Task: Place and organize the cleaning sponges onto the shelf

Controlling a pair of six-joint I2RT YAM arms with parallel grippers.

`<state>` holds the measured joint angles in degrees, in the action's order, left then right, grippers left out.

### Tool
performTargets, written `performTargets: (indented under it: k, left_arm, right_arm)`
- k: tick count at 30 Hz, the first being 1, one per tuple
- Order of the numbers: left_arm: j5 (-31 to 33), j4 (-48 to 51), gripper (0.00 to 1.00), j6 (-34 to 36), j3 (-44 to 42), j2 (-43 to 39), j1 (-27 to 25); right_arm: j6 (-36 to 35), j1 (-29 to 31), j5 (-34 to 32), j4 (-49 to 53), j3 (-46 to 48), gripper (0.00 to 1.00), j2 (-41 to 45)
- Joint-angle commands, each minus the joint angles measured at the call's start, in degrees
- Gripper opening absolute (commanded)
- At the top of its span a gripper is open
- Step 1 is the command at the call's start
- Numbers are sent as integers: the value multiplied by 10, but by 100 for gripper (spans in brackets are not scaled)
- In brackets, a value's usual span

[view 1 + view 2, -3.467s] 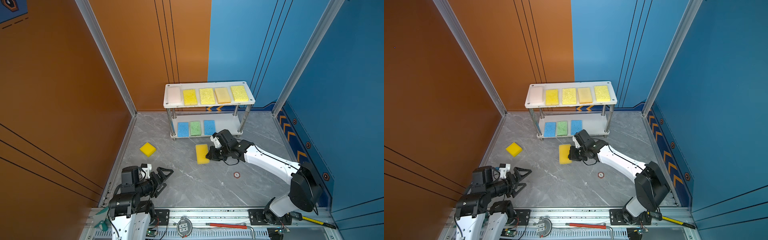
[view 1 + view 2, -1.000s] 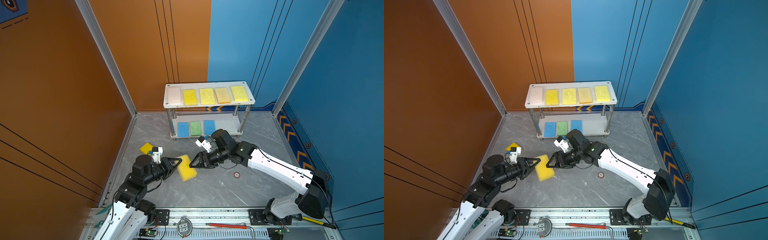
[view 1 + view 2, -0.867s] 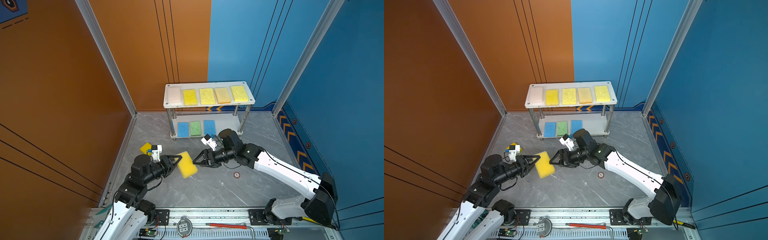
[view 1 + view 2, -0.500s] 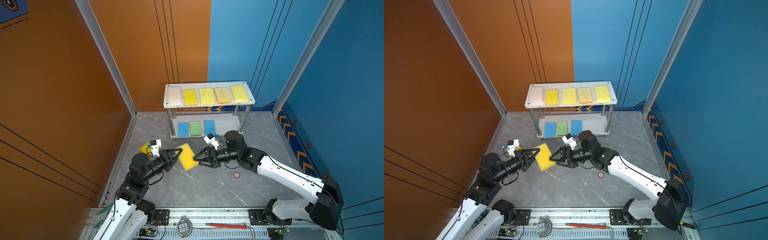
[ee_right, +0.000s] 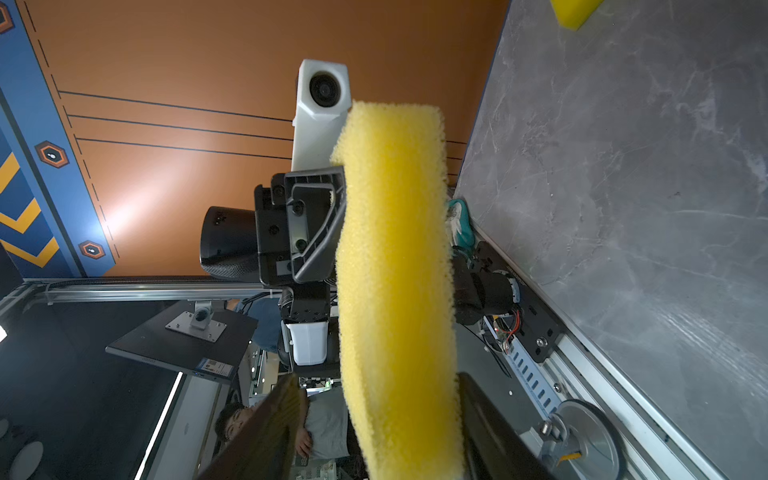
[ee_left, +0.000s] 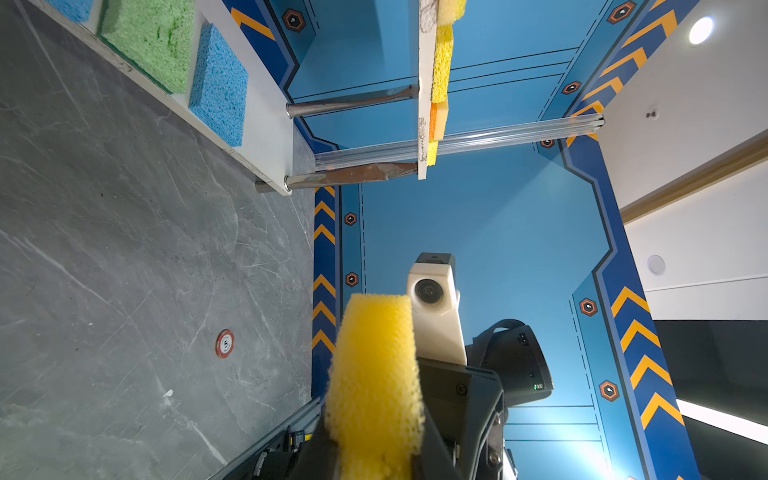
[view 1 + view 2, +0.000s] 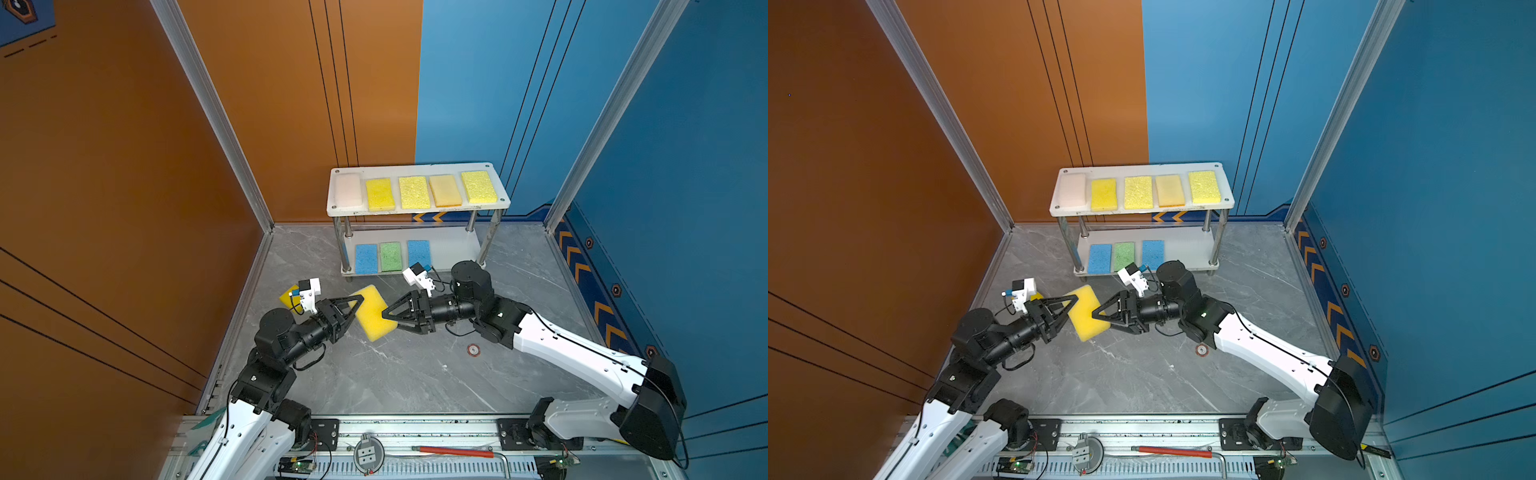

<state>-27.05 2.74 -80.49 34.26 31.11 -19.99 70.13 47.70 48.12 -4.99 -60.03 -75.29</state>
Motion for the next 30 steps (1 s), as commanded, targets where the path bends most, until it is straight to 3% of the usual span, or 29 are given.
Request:
performTargets:
  k: [1,12,25,30]
  left_arm:
    - [11,-10,21,1,-10,-7,4]
    - [14,-10,21,1,-9,-4,3]
    - [13,-10,21,0,-11,-5,1]
    - [16,1,45,1,-9,-6,1]
  right_arm:
    - [17,3,18,-30,11,59,-1]
    - [22,10,22,-36,24,49,0]
    - [19,6,2,-35,27,32,6]
    - [0,0,-11,-6,27,28,16]
